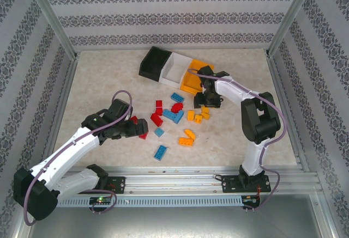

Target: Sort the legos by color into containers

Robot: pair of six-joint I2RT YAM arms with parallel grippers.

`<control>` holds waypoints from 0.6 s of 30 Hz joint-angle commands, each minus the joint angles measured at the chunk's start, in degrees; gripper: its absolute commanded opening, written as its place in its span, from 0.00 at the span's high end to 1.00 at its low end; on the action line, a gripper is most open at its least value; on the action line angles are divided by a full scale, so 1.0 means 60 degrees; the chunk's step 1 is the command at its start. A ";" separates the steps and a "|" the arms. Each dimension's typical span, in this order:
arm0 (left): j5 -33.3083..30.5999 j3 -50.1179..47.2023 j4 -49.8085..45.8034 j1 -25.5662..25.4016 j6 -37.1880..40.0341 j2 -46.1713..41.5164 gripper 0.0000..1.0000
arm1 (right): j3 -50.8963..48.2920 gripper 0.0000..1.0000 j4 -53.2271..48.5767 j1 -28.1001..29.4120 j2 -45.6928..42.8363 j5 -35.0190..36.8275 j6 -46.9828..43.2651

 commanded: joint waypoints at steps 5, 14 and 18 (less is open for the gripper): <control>0.0220 0.0151 0.0262 0.0116 0.0033 0.0136 0.00 | -0.0059 0.37 0.0323 -0.0156 0.0634 -0.0184 -0.0262; 0.0221 -0.0046 0.0644 0.0133 -0.0441 0.0329 0.00 | -0.0253 0.51 0.0559 -0.0322 0.0904 -0.0206 -0.0408; 0.0211 0.0068 0.0798 0.0166 -0.0243 0.0721 0.00 | -0.0312 0.56 0.0633 -0.0357 0.0784 -0.0146 -0.0426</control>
